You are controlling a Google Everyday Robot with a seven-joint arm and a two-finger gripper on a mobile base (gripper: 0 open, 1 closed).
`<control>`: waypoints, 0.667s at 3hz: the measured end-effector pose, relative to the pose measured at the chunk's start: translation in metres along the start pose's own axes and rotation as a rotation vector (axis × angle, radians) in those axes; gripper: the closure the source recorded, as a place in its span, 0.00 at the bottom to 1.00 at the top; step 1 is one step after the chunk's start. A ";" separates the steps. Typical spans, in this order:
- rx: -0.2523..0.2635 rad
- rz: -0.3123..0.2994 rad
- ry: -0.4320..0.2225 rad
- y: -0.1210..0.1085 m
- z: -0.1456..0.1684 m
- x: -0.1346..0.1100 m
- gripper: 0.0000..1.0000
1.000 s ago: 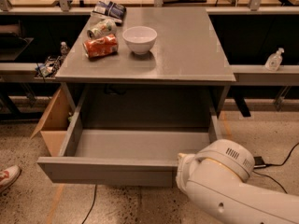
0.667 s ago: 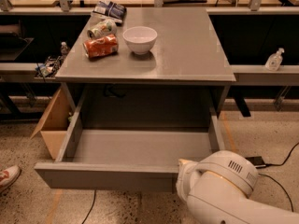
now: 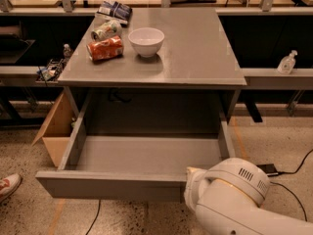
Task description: Open top drawer
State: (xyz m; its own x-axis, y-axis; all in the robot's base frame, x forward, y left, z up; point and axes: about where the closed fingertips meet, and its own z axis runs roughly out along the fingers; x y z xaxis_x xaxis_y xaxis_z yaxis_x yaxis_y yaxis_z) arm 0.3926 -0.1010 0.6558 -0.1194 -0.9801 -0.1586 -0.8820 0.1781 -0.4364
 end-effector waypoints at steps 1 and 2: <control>-0.001 -0.001 0.000 0.000 0.000 0.000 0.36; -0.001 -0.002 0.000 0.001 0.000 0.000 0.12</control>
Offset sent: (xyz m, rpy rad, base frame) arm -0.0002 0.0003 -0.0003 -0.0003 0.0006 0.0009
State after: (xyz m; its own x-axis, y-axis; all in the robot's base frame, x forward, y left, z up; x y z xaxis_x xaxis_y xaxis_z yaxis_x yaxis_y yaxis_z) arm 0.3922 -0.1004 0.6552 -0.1176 -0.9805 -0.1578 -0.8829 0.1759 -0.4354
